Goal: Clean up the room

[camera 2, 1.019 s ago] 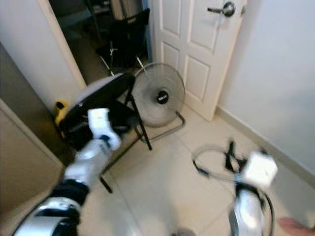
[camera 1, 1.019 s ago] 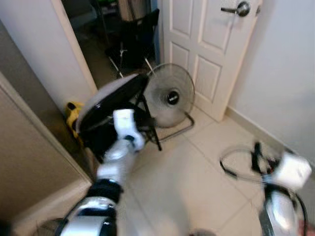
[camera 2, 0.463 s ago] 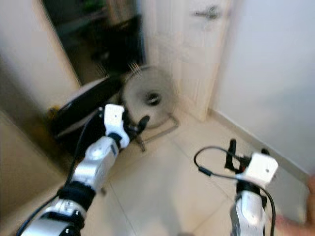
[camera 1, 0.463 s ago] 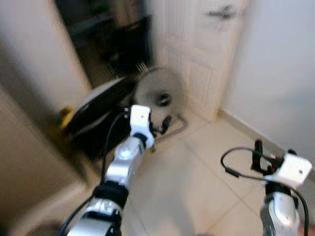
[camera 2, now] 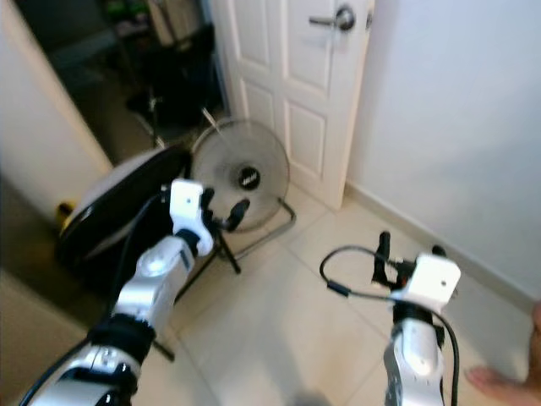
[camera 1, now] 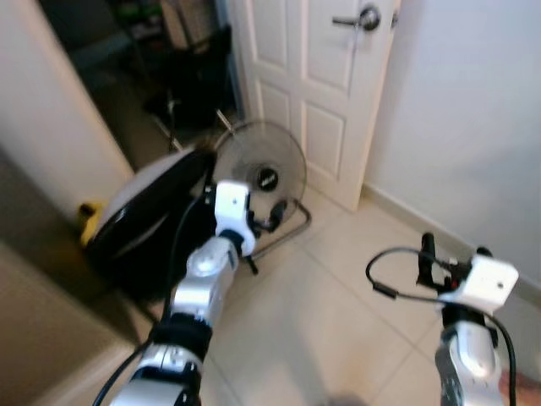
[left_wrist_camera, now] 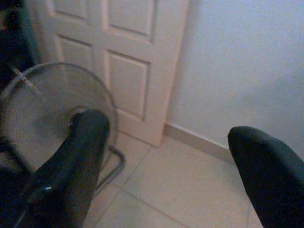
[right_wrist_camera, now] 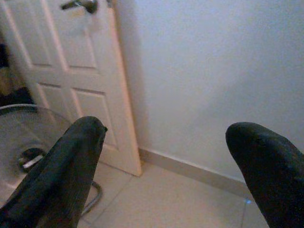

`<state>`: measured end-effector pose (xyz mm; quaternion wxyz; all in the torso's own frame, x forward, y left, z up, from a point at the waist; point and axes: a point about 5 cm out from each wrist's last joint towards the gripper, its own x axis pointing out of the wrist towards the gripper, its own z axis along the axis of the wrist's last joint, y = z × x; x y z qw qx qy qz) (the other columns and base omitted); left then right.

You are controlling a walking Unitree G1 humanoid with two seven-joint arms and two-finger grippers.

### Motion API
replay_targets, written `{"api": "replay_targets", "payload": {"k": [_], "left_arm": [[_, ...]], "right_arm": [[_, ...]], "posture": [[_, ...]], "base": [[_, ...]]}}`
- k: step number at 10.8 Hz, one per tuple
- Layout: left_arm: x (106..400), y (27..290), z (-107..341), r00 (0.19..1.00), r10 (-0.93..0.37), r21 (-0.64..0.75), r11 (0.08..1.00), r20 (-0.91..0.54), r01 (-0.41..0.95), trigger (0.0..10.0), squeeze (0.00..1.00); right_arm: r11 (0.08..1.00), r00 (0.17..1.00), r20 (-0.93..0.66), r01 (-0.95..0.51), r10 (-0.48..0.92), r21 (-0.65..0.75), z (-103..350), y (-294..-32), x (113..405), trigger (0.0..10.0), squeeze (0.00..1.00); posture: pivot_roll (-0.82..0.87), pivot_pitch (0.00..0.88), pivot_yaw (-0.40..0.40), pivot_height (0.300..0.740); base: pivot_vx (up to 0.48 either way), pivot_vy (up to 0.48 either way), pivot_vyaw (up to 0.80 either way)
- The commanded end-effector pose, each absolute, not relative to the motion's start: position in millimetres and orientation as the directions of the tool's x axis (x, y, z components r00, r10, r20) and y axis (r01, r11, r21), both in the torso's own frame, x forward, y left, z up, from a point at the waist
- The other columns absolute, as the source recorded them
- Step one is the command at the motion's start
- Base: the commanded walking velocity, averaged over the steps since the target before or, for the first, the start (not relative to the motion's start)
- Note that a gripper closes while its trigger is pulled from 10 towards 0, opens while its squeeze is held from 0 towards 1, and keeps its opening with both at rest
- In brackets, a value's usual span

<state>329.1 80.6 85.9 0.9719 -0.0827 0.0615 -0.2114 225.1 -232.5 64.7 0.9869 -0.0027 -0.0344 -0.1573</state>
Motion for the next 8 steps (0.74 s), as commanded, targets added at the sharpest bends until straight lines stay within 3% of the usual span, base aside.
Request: {"api": "replay_targets", "payload": {"k": [1, 4, 5, 6, 7, 8], "left_arm": [[329, 71, 90, 0.890, -0.450, -0.195, 0.881, -0.072, 0.430, 10.0, 0.00], [329, 68, 90, 0.885, -0.459, -0.213, 0.874, -0.072, 0.436, 10.0, 0.00], [334, 73, 85, 0.914, -0.387, -0.293, 0.894, -0.119, 0.340, 10.0, 0.00], [336, 89, 79, 0.941, -0.298, -0.294, 0.924, -0.160, 0.243, 10.0, 0.00], [334, 98, 78, 0.948, -0.279, -0.256, 0.938, -0.152, 0.235, 10.0, 0.00], [322, 122, 69, 0.965, -0.211, -0.164, 0.969, -0.155, 0.186, 10.0, 0.00]], "right_arm": [[0.947, 0.945, 0.065, 0.321, -0.320, -0.012, 65, -238, 225, 10.0, 0.04], [0.951, 0.949, 0.068, 0.309, -0.307, -0.022, 66, -237, 228, 10.0, 0.04], [0.952, 0.949, 0.077, 0.307, -0.305, -0.016, 67, -237, 229, 10.0, 0.04], [0.950, 0.947, 0.082, 0.314, -0.312, -0.008, 67, -238, 226, 10.0, 0.04], [0.947, 0.946, 0.072, 0.319, -0.317, -0.020, 65, -241, 222, 10.0, 0.04], [0.954, 0.956, 0.011, 0.292, -0.292, -0.070, 50, -241, 210, 10.0, 0.04]], "posture": [[-0.21, 0.000, 0.117, 0.740], [-0.22, 0.000, 0.116, 0.740], [-0.23, 0.000, 0.116, 0.740], [-0.22, 0.000, 0.105, 0.740], [-0.21, 0.000, 0.077, 0.740], [-0.18, 0.000, 0.043, 0.740]], "base": [[0.454, 0.000, 0.00], [0.455, 0.000, 0.00], [0.446, 0.000, 0.00], [0.000, 0.000, 0.00], [0.000, 0.000, 0.00], [0.000, 0.000, 0.00]]}}
